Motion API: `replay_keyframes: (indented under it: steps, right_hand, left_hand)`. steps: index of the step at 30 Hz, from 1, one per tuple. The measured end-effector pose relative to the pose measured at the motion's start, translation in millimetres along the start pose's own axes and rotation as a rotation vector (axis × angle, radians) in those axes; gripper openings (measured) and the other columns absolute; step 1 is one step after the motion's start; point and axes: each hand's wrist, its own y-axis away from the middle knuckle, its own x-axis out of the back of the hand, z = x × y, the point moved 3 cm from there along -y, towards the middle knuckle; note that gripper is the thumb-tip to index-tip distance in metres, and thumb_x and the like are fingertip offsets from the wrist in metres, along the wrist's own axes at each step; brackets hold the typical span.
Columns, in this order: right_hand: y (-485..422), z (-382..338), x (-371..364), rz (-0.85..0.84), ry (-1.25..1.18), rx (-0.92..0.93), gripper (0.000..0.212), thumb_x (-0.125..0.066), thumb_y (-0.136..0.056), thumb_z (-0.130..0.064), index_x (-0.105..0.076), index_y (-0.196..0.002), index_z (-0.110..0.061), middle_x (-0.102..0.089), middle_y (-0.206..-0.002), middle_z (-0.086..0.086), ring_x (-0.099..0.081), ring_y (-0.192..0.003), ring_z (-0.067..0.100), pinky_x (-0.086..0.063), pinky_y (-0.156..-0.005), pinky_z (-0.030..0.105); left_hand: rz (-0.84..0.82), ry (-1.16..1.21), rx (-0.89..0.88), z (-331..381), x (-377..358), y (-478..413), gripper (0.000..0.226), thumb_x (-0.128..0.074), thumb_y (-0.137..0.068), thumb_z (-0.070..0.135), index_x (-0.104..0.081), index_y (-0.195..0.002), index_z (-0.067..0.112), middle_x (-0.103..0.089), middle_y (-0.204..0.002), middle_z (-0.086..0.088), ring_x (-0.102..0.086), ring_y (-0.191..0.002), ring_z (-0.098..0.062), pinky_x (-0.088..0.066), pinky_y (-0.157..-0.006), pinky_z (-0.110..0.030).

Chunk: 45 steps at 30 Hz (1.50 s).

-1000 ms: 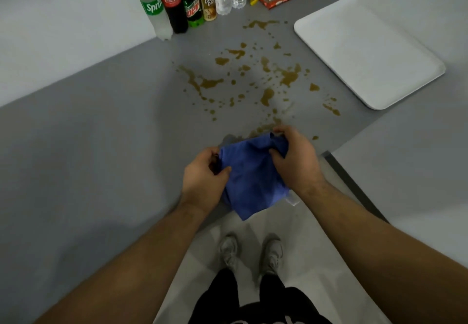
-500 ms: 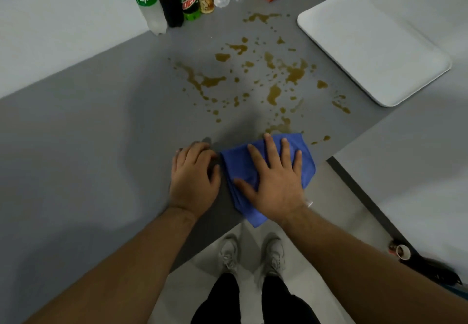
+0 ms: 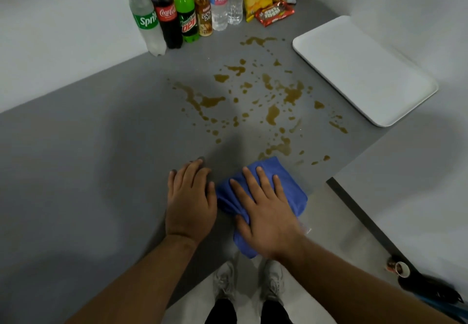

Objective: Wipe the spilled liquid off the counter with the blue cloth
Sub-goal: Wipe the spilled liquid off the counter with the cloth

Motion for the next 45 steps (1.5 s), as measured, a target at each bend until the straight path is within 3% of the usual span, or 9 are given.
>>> replay_keyframes:
  steps: [3, 6, 13, 17, 21, 26, 31, 36, 45]
  right_hand:
    - [-14.1, 5.3, 7.2, -0.003, 0.01, 0.028, 0.075, -0.01, -0.101, -0.072, -0.022, -0.163, -0.033, -0.009, -0.173, 0.0, 0.005, -0.159, 0.027, 0.003, -0.126, 0.059]
    - [-18.2, 11.4, 9.0, 0.019, 0.05, 0.0, 0.074, -0.014, -0.099, -0.076, -0.025, -0.162, -0.039, -0.015, -0.172, -0.004, -0.003, -0.159, 0.028, -0.001, -0.123, 0.064]
    - [-19.6, 36.6, 11.6, 0.07, 0.036, -0.164, 0.077, -0.015, -0.097, -0.081, -0.008, -0.163, -0.042, -0.004, -0.173, -0.006, 0.003, -0.159, 0.027, 0.001, -0.125, 0.061]
    - [-11.2, 43.6, 6.3, 0.104, 0.035, -0.234, 0.078, -0.016, -0.097, -0.081, -0.004, -0.163, -0.042, -0.004, -0.173, -0.005, 0.005, -0.159, 0.027, -0.002, -0.126, 0.059]
    - [-24.0, 42.6, 5.0, 0.11, 0.037, -0.26, 0.08, -0.016, -0.097, -0.08, -0.008, -0.164, -0.037, -0.007, -0.173, -0.002, 0.004, -0.16, 0.027, -0.004, -0.126, 0.059]
    - [-54.2, 27.3, 9.2, 0.094, 0.026, -0.249, 0.082, -0.013, -0.099, -0.076, -0.013, -0.165, -0.027, -0.007, -0.173, 0.004, 0.003, -0.159, 0.031, -0.004, -0.126, 0.058]
    - [-42.7, 16.5, 4.9, 0.076, 0.048, -0.078, 0.073, -0.014, -0.101, -0.074, -0.012, -0.164, -0.037, -0.004, -0.174, -0.002, 0.008, -0.159, 0.025, -0.003, -0.126, 0.058]
    - [-17.3, 32.8, 1.5, 0.127, 0.031, -0.237, 0.072, -0.02, -0.101, -0.075, -0.007, -0.164, -0.041, 0.002, -0.174, 0.002, 0.009, -0.159, 0.029, -0.002, -0.127, 0.056]
    - [-76.7, 28.3, 11.0, 0.098, 0.038, -0.244, 0.076, -0.011, -0.101, -0.069, -0.011, -0.165, -0.028, -0.002, -0.173, 0.009, 0.005, -0.159, 0.032, -0.003, -0.127, 0.056]
  left_hand:
    - [0.01, 0.029, 0.017, 0.3, 1.8, -1.7, 0.037, -0.048, -0.096, 0.02, -0.068, -0.125, 0.01, -0.06, -0.145, -0.008, -0.053, -0.135, -0.034, -0.029, -0.122, -0.059]
    - [0.028, 0.025, 0.019, 1.9, 2.9, -2.8, 0.039, -0.048, -0.091, 0.019, -0.069, -0.123, 0.01, -0.061, -0.143, -0.008, -0.054, -0.134, -0.034, -0.03, -0.121, -0.059]
    - [0.099, -0.052, -0.014, -7.0, 7.0, -25.4, 0.042, -0.047, -0.092, 0.024, -0.07, -0.125, 0.01, -0.061, -0.142, -0.014, -0.054, -0.134, -0.038, -0.03, -0.12, -0.064]
    - [0.011, -0.139, 0.014, -22.2, 6.7, -47.9, 0.047, -0.061, -0.092, 0.024, -0.062, -0.136, 0.011, -0.05, -0.154, -0.015, -0.04, -0.147, -0.039, -0.021, -0.122, -0.069]
    - [-0.028, -0.17, 0.026, -29.3, 1.6, -54.5, 0.055, -0.056, -0.095, 0.034, -0.051, -0.147, 0.016, -0.041, -0.162, -0.011, -0.029, -0.154, -0.035, -0.017, -0.124, -0.068]
    - [0.009, -0.18, 0.021, -28.6, -0.1, -53.1, 0.058, -0.048, -0.093, 0.038, -0.052, -0.147, 0.015, -0.043, -0.161, -0.011, -0.033, -0.153, -0.035, -0.02, -0.123, -0.068]
    - [0.032, -0.18, 0.013, -27.4, 1.9, -52.8, 0.058, -0.049, -0.092, 0.037, -0.055, -0.145, 0.015, -0.046, -0.16, -0.011, -0.036, -0.152, -0.036, -0.023, -0.122, -0.068]
    - [0.044, -0.183, 0.019, -27.8, 1.6, -52.8, 0.059, -0.049, -0.092, 0.038, -0.054, -0.146, 0.014, -0.047, -0.159, -0.01, -0.036, -0.152, -0.035, -0.024, -0.123, -0.066]
    - [0.041, -0.203, 0.03, -26.9, 2.4, -53.9, 0.064, -0.05, -0.091, 0.039, -0.051, -0.148, 0.01, -0.048, -0.158, -0.011, -0.039, -0.15, -0.035, -0.027, -0.123, -0.062]
